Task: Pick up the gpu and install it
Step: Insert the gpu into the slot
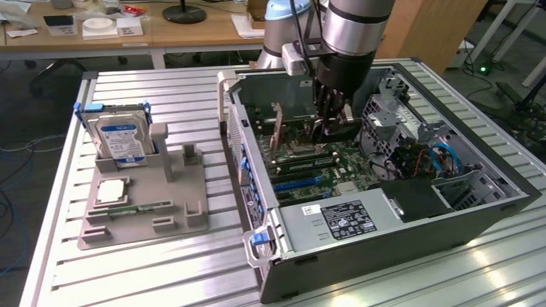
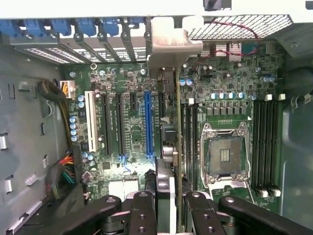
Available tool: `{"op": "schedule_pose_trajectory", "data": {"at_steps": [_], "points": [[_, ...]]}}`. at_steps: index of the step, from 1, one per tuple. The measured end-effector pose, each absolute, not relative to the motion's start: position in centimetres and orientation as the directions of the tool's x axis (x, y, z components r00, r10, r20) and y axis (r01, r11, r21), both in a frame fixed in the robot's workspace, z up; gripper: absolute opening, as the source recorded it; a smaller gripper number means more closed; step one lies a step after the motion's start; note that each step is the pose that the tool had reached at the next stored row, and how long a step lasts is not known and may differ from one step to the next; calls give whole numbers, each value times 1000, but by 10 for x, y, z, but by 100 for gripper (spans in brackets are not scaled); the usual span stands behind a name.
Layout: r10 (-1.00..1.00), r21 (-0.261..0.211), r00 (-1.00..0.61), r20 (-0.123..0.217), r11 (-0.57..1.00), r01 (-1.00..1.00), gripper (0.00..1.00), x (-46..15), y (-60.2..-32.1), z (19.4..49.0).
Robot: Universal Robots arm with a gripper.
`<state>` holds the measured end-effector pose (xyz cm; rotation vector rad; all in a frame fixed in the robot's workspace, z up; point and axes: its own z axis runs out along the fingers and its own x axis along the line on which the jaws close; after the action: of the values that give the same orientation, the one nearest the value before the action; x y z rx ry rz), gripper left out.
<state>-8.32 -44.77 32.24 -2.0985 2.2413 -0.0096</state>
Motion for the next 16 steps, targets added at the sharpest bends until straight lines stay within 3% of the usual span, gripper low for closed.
{"op": "schedule_pose_trajectory", "data": {"at_steps": [16], "points": [[-995, -53, -90, -47, 92, -994, 28, -90, -456, 307]]}}
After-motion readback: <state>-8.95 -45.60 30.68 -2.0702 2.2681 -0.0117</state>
